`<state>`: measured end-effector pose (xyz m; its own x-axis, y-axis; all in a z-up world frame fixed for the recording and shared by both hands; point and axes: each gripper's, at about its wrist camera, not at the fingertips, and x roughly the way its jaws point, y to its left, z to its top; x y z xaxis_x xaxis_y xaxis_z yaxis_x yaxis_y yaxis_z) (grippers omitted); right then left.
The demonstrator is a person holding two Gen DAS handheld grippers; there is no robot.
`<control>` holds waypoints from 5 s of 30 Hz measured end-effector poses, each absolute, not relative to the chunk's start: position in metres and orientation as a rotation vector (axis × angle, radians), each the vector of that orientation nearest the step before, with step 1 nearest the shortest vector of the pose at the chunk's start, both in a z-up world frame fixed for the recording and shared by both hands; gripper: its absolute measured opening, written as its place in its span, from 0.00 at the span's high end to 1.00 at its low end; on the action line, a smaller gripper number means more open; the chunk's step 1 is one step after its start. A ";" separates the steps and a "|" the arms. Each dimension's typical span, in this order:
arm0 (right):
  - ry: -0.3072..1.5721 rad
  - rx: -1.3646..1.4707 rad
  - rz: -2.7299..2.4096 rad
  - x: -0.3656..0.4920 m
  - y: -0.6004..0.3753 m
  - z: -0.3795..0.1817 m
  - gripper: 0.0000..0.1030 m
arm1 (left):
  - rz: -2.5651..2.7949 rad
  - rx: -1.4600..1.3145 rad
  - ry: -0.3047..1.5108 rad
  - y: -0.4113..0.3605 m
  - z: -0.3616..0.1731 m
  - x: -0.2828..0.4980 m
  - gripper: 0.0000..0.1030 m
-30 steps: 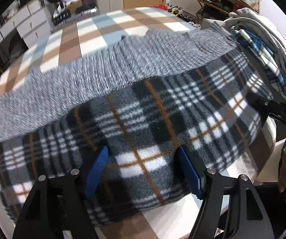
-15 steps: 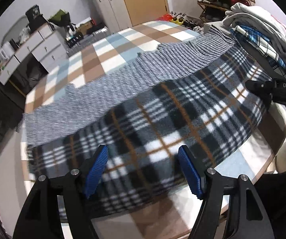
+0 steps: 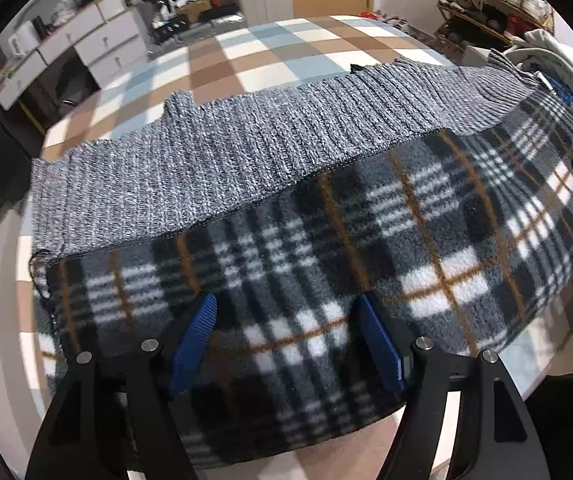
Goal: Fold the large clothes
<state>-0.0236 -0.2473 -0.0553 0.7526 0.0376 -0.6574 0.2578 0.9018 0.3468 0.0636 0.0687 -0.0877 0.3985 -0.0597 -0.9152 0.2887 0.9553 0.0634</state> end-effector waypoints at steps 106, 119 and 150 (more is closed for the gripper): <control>0.933 0.617 0.789 0.019 -0.038 -0.101 0.10 | -0.731 -0.326 1.399 0.199 -0.012 0.123 0.72; 1.011 0.673 0.743 0.026 -0.016 -0.113 0.21 | -0.432 -0.291 1.253 0.232 0.010 0.101 0.44; 1.053 -0.195 0.305 0.154 0.067 -0.034 0.36 | -0.391 -0.418 1.195 0.256 -0.103 0.051 0.34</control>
<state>0.1539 0.0672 -0.0336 0.4586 0.1529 -0.8754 -0.3379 0.9411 -0.0126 0.0506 0.2559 -0.1030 0.3189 -0.5014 -0.8043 0.0707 0.8588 -0.5073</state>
